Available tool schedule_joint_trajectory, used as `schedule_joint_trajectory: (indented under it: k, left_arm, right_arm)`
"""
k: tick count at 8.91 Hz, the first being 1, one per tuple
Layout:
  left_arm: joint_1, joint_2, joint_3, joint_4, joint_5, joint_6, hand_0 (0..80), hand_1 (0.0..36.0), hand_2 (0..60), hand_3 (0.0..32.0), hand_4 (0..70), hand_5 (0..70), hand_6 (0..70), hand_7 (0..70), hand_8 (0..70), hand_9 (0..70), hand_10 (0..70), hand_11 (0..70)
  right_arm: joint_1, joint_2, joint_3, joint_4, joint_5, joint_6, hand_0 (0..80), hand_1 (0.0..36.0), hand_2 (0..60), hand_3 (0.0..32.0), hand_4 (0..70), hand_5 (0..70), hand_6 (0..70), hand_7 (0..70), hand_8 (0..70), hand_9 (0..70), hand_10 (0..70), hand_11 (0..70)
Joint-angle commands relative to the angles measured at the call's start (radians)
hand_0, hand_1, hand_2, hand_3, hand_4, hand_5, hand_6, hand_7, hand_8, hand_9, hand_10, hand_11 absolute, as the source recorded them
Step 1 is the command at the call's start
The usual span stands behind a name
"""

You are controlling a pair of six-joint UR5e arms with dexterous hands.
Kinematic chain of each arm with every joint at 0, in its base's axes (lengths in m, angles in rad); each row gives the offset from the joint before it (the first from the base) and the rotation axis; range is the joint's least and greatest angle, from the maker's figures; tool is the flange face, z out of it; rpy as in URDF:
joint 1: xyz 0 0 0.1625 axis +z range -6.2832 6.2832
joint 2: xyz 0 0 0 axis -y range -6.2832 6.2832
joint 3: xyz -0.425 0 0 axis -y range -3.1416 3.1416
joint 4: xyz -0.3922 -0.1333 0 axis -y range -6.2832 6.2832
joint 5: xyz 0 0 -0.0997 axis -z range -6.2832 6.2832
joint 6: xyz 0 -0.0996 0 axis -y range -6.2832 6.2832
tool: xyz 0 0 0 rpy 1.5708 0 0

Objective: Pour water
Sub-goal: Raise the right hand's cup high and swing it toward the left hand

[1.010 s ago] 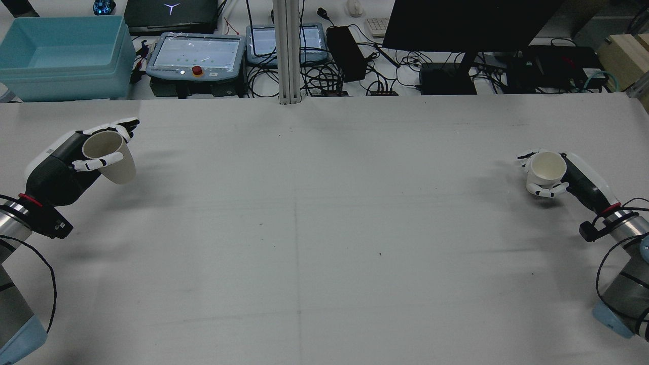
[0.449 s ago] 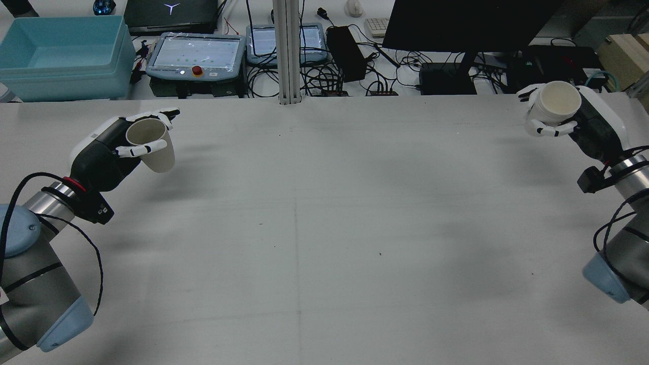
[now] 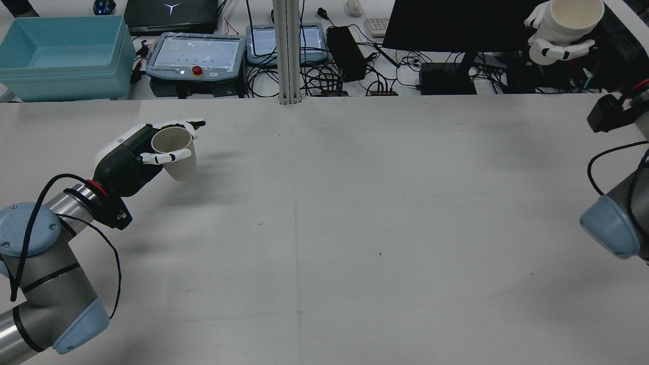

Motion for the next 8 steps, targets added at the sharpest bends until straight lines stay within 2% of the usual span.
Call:
schedule_joint_trajectory:
  k: [1, 2, 3, 5, 6, 8]
  left_arm:
    - [0.0, -0.005, -0.016, 0.009, 0.067, 0.003, 42.8, 36.0, 60.0, 0.0, 39.3, 70.0, 10.2, 23.1, 6.5, 11.1, 3.3, 6.5]
    - [-0.002, -0.005, -0.017, 0.006, 0.075, 0.0, 42.4, 36.0, 60.0, 0.0, 39.2, 70.0, 10.1, 22.9, 6.6, 11.2, 3.4, 6.4]
    - [0.001, -0.005, -0.016, 0.001, 0.078, 0.0, 42.1, 36.0, 60.0, 0.0, 38.9, 70.0, 9.9, 22.5, 6.6, 11.2, 3.4, 6.5]
    - [0.001, -0.005, -0.016, 0.0, 0.08, 0.0, 41.8, 36.0, 60.0, 0.0, 39.1, 70.0, 10.2, 22.7, 6.7, 11.4, 3.4, 6.5]
    - [0.0, -0.006, -0.019, -0.006, 0.086, -0.002, 42.3, 36.0, 60.0, 0.0, 39.4, 70.0, 10.3, 23.1, 6.7, 11.4, 3.3, 6.3]
    - [-0.002, -0.008, -0.051, -0.006, 0.1, -0.002, 43.2, 36.0, 60.0, 0.0, 40.1, 70.0, 10.7, 23.7, 6.9, 11.6, 3.1, 6.1]
  right_arm:
    - [-0.005, 0.274, 0.012, -0.112, 0.003, -0.152, 57.3, 33.4, 60.0, 0.0, 57.3, 70.0, 40.7, 55.3, 30.1, 42.8, 30.8, 45.6]
    - [-0.048, 0.339, -0.012, -0.113, 0.025, -0.195, 58.0, 34.4, 60.0, 0.0, 61.0, 70.0, 42.8, 59.0, 31.2, 44.2, 31.8, 47.0]
    - [-0.085, 0.423, -0.056, -0.114, 0.036, -0.253, 59.0, 35.4, 60.0, 0.0, 61.6, 70.0, 43.0, 59.8, 30.6, 43.5, 31.9, 47.2]
    - [-0.149, 0.59, -0.15, -0.114, 0.039, -0.452, 59.7, 36.0, 60.0, 0.0, 62.1, 70.0, 43.6, 61.1, 29.7, 42.6, 35.7, 52.1]
    - [-0.192, 0.636, -0.188, -0.112, 0.046, -0.571, 59.6, 36.0, 60.0, 0.0, 62.6, 70.0, 42.9, 59.9, 28.7, 41.3, 36.0, 52.4]
    - [-0.32, 0.654, -0.245, -0.107, 0.156, -0.733, 58.9, 35.4, 60.0, 0.0, 59.9, 70.0, 38.6, 52.6, 24.0, 34.7, 33.0, 48.6]
